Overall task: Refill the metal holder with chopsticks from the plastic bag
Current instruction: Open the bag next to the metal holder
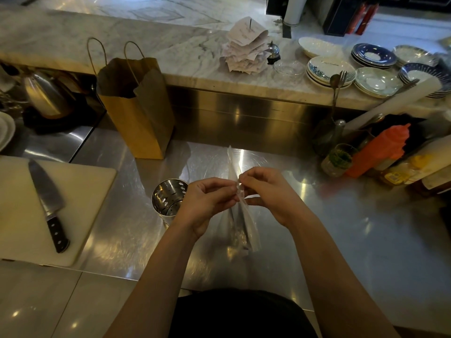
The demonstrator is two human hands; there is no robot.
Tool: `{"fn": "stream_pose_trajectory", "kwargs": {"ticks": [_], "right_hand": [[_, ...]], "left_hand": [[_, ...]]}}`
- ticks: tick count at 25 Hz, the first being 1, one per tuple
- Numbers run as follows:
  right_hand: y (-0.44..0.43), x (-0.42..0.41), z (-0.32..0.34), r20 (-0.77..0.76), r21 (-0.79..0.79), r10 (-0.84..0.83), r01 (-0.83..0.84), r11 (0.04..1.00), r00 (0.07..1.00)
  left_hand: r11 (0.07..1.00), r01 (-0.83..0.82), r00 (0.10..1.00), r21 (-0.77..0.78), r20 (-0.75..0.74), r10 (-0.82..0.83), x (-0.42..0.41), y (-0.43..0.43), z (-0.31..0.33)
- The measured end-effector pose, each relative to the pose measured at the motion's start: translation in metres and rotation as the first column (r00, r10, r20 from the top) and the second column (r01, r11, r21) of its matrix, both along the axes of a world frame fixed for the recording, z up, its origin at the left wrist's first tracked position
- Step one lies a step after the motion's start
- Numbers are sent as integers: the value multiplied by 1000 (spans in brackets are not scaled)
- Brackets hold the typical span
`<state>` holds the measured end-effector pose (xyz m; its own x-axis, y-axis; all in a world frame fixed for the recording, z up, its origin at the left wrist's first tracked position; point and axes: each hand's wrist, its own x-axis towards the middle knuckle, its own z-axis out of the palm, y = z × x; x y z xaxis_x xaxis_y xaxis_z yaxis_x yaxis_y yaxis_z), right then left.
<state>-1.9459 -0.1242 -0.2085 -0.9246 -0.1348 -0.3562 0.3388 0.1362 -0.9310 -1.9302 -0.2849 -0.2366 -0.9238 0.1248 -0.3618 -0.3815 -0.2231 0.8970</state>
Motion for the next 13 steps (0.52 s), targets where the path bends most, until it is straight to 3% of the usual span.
{"fn": "stream_pose_trajectory", "kwargs": {"ticks": [5, 10, 13], "right_hand": [[-4, 4, 2, -54, 56, 110, -107, 993, 992], [-11, 9, 3, 28, -149, 97, -92, 984, 995], [-20, 11, 0, 32, -144, 33, -28, 989, 999]], "left_hand": [[997, 1, 1000, -80, -8, -1, 2, 12, 3], [985, 48, 995, -163, -75, -61, 3, 14, 2], [969, -2, 983, -247, -180, -44, 4, 20, 3]]}}
